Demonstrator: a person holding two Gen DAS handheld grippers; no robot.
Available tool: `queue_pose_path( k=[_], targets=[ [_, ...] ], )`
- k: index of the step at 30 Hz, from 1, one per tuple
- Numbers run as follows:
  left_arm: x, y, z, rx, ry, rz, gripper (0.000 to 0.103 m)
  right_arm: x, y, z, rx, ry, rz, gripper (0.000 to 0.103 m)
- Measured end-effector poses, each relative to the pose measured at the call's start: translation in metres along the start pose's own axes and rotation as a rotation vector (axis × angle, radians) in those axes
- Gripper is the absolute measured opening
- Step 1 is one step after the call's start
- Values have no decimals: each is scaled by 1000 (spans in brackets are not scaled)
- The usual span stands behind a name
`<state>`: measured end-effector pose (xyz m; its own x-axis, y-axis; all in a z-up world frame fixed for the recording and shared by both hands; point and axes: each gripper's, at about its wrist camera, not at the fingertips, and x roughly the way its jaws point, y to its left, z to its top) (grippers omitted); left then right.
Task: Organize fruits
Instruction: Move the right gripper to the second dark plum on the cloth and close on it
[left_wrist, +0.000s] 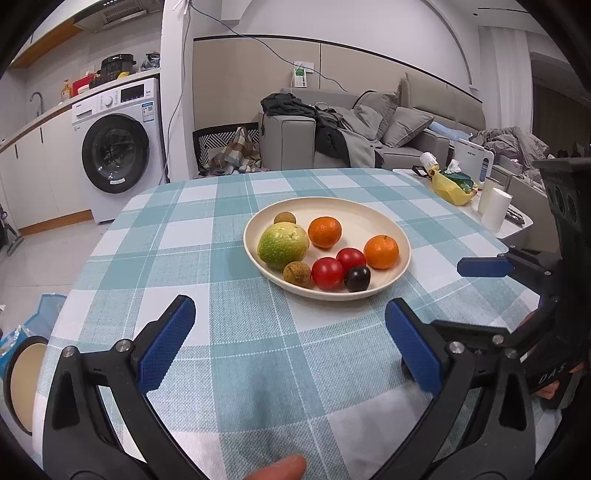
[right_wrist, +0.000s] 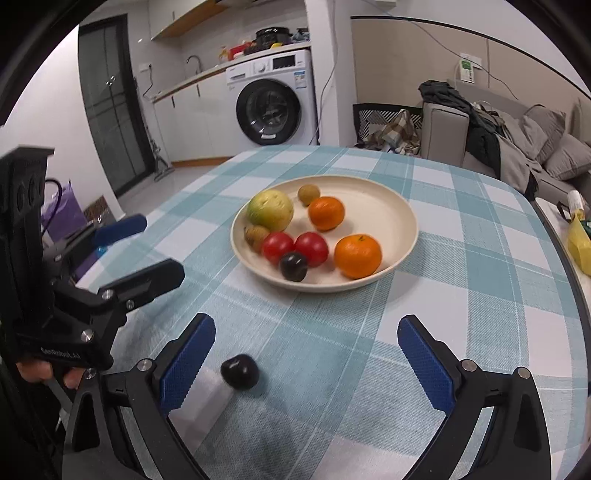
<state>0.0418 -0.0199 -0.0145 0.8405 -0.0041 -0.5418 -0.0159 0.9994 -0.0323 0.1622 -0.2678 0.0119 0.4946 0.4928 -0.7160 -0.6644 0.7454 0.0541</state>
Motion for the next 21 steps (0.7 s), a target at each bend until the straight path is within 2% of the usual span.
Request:
queue_pose_path(
  k=[5,7,10,12,13,14,17,21],
  targets=[
    [-2,5,-2,-9,23,-18,102,6,11,-9,-33,67,31,101],
    [2,6,-2,-14,41,-26,95,10,14,-13,-51,92,65,97],
    [7,7,-3,-21,69,-58,73,16,19,-17,-72,124,81,75],
    [11,8,-2,-25,83,-79,54,19,22,-19,-85,137,91,71],
    [13,9,-2,-29,88,-85,48,20,23,-20,-89,140,99,68],
    [14,10,-2,-33,94,-92,36,20,24,-21,-93,144,106,65],
    [19,11,-2,-44,111,-113,20,21,28,-23,-111,155,125,55],
    [21,11,-3,-42,117,-126,7,23,32,-25,-126,164,135,44]
  ],
)
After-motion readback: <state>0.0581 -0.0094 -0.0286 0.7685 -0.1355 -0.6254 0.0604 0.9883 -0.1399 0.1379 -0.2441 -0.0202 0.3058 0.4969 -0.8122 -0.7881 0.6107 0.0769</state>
